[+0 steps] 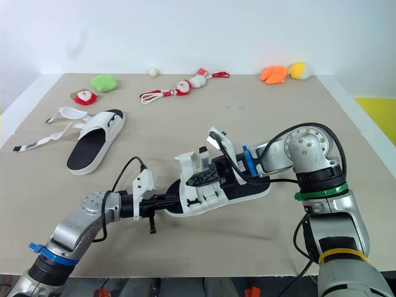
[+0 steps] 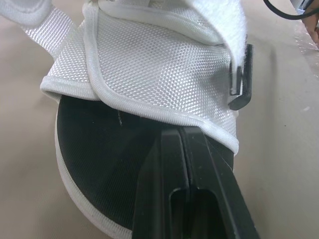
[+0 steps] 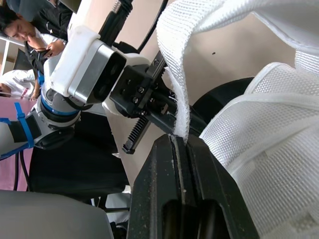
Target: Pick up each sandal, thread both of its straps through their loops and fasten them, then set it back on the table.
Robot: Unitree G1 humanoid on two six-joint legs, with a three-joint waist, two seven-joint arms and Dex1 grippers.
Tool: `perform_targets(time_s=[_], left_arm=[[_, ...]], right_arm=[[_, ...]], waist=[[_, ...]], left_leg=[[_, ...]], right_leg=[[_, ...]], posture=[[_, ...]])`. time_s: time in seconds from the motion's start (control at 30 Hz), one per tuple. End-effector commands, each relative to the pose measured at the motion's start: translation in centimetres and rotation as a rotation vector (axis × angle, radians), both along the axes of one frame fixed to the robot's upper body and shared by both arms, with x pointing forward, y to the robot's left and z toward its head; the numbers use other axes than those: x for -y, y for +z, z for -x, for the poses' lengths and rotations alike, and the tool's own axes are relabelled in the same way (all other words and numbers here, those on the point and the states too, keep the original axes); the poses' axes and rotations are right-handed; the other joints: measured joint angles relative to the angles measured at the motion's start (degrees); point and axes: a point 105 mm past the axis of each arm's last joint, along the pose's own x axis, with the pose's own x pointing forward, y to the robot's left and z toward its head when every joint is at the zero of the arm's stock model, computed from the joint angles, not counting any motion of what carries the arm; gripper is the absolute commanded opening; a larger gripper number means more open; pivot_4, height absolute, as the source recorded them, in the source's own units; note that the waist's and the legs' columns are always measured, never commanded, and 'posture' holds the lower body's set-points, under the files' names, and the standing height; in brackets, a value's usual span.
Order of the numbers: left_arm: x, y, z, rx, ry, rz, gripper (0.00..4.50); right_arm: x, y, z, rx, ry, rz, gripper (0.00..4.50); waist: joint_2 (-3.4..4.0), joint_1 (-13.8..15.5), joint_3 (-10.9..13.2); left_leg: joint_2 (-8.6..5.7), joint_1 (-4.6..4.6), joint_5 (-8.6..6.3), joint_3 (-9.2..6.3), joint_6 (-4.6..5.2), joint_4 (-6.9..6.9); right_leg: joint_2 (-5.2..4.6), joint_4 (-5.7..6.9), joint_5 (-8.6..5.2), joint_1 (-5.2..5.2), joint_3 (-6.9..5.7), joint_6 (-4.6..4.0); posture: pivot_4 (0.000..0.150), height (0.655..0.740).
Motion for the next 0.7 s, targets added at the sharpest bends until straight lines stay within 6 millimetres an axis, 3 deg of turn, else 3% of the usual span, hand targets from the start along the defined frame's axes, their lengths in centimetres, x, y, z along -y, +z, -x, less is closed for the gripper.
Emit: perform_targets(time_s=[0.03, 0.7], left_arm=[[0.0, -2.8, 0.7, -0.103, 0.005, -0.058, 0.00], [0.0, -2.8, 0.7, -0.105, 0.010, -0.054, 0.00]], right_arm=[[0.4, -0.2, 0.4, 0.009, 0.022, 0.032, 0.02], [-0.2, -0.5, -0.7, 0.120, 0.058, 0.102, 0.02]], waist=[[0.00, 0.01, 0.00], [0.00, 0.01, 0.00]], left_leg=[[0.00, 0.00, 0.00, 0.00, 0.00, 0.00], [-0.02, 0.00, 0.00, 0.00, -0.01, 0.00]], right_leg=[[0.00, 0.00, 0.00, 0.00, 0.00, 0.00], [-0.02, -0.01, 0.00, 0.00, -0.01, 0.03]], posture=[[0.150, 0.7400], [0.150, 0.7400]])
